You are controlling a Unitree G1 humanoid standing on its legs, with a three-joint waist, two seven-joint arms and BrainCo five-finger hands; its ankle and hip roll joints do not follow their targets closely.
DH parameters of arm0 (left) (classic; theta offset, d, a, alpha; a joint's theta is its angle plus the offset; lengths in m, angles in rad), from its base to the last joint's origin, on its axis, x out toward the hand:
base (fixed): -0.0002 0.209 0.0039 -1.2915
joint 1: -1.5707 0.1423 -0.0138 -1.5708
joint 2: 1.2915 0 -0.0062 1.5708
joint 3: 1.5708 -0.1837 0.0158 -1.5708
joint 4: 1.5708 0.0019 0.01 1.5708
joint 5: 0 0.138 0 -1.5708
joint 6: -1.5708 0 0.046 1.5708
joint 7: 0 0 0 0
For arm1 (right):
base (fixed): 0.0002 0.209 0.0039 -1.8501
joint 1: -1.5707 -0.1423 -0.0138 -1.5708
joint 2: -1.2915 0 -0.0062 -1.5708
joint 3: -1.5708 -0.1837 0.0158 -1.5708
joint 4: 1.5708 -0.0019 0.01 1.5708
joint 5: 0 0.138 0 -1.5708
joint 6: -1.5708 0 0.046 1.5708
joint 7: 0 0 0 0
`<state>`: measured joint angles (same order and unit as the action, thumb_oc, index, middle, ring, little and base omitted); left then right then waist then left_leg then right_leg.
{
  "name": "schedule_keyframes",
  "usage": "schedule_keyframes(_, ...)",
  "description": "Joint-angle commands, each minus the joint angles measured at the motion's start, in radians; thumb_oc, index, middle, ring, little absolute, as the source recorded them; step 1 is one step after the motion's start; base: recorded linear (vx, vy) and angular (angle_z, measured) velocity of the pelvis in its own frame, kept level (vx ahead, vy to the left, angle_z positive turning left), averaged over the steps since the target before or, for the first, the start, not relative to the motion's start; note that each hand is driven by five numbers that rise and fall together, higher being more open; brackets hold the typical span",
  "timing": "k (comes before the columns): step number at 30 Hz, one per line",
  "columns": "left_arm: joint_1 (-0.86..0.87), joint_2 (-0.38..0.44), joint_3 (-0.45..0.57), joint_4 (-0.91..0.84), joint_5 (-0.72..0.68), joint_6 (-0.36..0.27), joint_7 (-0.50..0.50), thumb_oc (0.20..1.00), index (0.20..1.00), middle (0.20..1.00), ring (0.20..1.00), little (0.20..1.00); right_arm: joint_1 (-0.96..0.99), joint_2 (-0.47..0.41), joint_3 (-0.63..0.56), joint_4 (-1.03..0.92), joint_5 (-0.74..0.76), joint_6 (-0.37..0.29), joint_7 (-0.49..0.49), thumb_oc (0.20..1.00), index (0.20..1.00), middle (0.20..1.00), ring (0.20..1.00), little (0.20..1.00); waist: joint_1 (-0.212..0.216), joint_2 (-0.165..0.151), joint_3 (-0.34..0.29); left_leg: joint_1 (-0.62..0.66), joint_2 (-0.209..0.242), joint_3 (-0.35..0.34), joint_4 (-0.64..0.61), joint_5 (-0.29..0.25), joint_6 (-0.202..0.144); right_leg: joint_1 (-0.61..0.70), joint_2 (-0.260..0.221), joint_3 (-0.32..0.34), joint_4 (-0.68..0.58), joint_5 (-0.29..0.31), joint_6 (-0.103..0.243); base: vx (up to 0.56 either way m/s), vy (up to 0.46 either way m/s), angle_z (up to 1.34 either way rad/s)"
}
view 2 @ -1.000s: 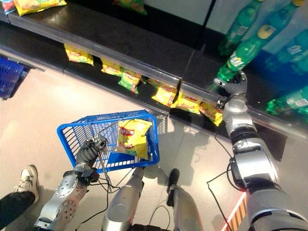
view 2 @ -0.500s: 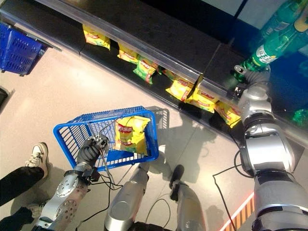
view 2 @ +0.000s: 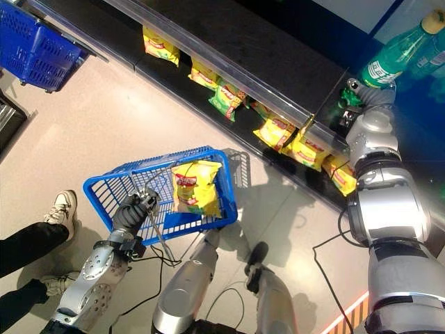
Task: Pick up the snacks into the basket
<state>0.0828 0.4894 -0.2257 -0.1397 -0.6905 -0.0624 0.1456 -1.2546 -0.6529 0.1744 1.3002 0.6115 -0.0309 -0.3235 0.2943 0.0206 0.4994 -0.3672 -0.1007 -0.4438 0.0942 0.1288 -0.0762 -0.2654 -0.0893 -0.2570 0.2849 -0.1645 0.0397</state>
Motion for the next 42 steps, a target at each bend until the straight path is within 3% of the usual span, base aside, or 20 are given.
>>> schedule_keyframes(1,-0.023,0.012,0.023,-0.231,0.000,-0.136,-0.032,0.200,0.200,0.200,0.200,0.200,-0.050,-0.092,0.087,-0.055,0.028,-0.054,-0.005,0.200,0.200,0.200,0.200,0.200,0.002,0.030,-0.052,0.030,-0.062,0.034,0.026,-0.084,0.056,-0.018,-0.001,0.009,-0.062,0.061,0.045,0.02,0.005,0.03)
schedule_keyframes(10,-0.060,-0.002,0.013,-0.201,0.009,-0.147,-0.013,0.200,0.200,0.200,0.200,0.200,0.044,0.003,0.086,-0.184,-0.049,-0.097,-0.049,0.200,0.200,0.200,0.200,0.200,-0.020,0.026,-0.069,0.042,-0.059,0.056,0.030,-0.091,0.059,-0.012,0.000,0.031,-0.065,0.068,0.049,0.00,0.010,0.00)
schedule_keyframes(13,-0.071,-0.023,0.023,-0.181,0.015,-0.153,-0.001,0.200,0.200,0.200,0.200,0.200,0.154,0.038,0.068,-0.352,-0.122,-0.126,-0.091,0.200,0.200,0.200,0.200,0.200,-0.039,0.019,-0.076,0.051,-0.054,0.073,0.031,-0.098,0.062,-0.007,0.002,0.044,-0.069,0.072,0.051,0.01,0.029,-0.07)
schedule_keyframes(14,-0.080,-0.041,0.036,-0.167,0.015,-0.158,0.008,0.200,0.200,0.200,0.200,0.200,0.255,0.059,0.046,-0.505,-0.184,-0.146,-0.112,0.200,0.200,0.200,0.200,0.200,-0.058,0.017,-0.082,0.057,-0.052,0.081,0.034,-0.104,0.064,-0.003,0.004,0.054,-0.069,0.070,0.052,0.01,0.021,-0.15)
schedule_keyframes(15,-0.079,-0.039,0.034,-0.166,0.015,-0.158,0.008,0.200,0.200,0.200,0.200,0.200,0.266,0.061,0.041,-0.517,-0.189,-0.142,-0.116,0.200,0.200,0.200,0.200,0.200,-0.057,0.016,-0.084,0.057,-0.052,0.081,0.034,-0.104,0.064,-0.002,0.004,0.055,-0.068,0.070,0.052,0.02,0.021,-0.14)
schedule_keyframes(18,-0.090,-0.060,0.063,-0.149,0.012,-0.165,0.014,0.200,0.200,0.200,0.200,0.200,0.491,0.100,-0.018,-0.809,-0.326,-0.163,-0.122,0.200,0.200,0.200,0.200,0.200,-0.093,0.009,-0.096,0.063,-0.050,0.096,0.041,-0.115,0.068,-0.003,0.005,0.075,-0.067,0.067,0.054,0.02,0.022,-0.14)
schedule_keyframes(24,-0.089,-0.080,0.103,-0.140,0.051,-0.170,0.034,0.200,0.200,0.200,0.200,0.200,0.924,0.164,-0.120,-1.256,-0.564,-0.214,-0.046,0.200,0.200,0.200,0.200,0.200,-0.160,-0.014,-0.094,0.053,-0.042,0.138,0.049,-0.125,0.078,-0.032,0.017,0.116,-0.057,0.066,0.054,0.00,0.018,-0.23)
schedule_keyframes(28,-0.098,-0.084,0.106,-0.136,0.084,-0.178,0.042,0.200,0.200,0.200,0.200,0.200,1.082,0.137,-0.111,-1.360,-0.676,-0.230,-0.008,0.200,0.200,0.200,0.200,0.200,-0.190,-0.026,-0.088,0.055,-0.036,0.145,0.052,-0.127,0.078,-0.036,0.023,0.126,-0.055,0.066,0.054,-0.01,0.004,-0.18)
schedule_keyframes(34,-0.110,-0.061,0.090,-0.131,0.094,-0.186,0.033,0.200,0.200,0.200,0.200,0.200,1.211,0.083,-0.033,-1.355,-0.748,-0.235,0.059,0.200,0.200,0.200,0.200,0.200,-0.216,-0.047,-0.087,0.054,-0.028,0.152,0.053,-0.129,0.075,-0.036,0.030,0.138,-0.058,0.069,0.058,-0.01,-0.007,-0.15)
schedule_keyframes(37,-0.161,-0.033,0.049,-0.127,0.093,-0.193,0.021,0.200,0.200,0.200,0.200,0.200,1.208,0.016,0.107,-1.255,-0.886,-0.215,0.095,0.200,0.200,0.200,0.200,0.200,-0.220,-0.058,-0.083,0.047,-0.026,0.152,0.055,-0.126,0.071,-0.042,0.031,0.141,-0.059,0.072,0.061,-0.01,-0.016,-0.04)
schedule_keyframes(42,-0.253,-0.023,-0.031,-0.113,0.071,-0.198,0.009,0.200,0.200,0.200,0.200,0.200,1.087,0.027,0.302,-1.067,-0.962,-0.182,0.140,0.200,0.200,0.200,0.200,0.200,-0.208,-0.060,-0.066,0.038,-0.030,0.143,0.066,-0.127,0.068,-0.048,0.027,0.133,-0.051,0.074,0.060,-0.01,-0.028,0.01)
